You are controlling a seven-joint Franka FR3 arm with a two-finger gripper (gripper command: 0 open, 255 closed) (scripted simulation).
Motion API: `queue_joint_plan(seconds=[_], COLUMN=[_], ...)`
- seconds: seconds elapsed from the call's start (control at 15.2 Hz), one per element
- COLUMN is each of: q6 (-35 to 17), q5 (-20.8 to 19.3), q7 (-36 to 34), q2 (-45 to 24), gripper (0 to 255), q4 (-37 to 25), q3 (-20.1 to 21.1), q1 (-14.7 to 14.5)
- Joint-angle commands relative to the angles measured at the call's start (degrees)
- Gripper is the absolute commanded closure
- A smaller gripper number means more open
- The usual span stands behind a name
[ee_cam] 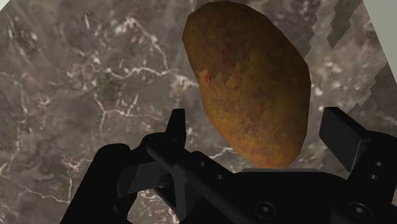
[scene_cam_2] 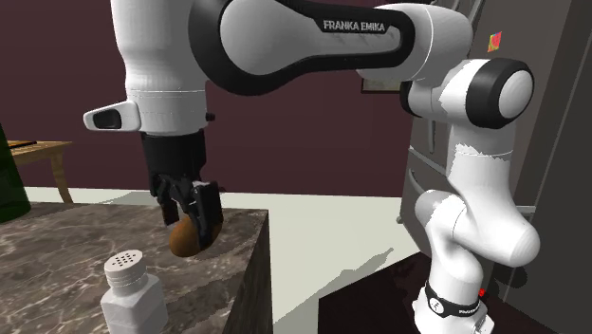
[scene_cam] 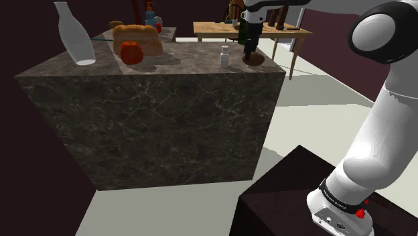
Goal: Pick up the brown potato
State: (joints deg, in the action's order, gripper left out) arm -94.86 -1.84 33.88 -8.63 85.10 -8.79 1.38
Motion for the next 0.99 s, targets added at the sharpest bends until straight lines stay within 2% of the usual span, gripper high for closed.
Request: queue_joint_plan(seconds=[0.0,0.59,0.92], q6=[-0.4,-0.4,3.8], q5=[0.0,0.0,0.1], q7=[-0.1,0.0,0.3], q2=[0.1,0.2,-0.8], gripper=[255,255,255], q4=[0.4,0.6,-4.7], q3=[0.0,0.0,-0.1], q1=[0.0,0.0,0.1])
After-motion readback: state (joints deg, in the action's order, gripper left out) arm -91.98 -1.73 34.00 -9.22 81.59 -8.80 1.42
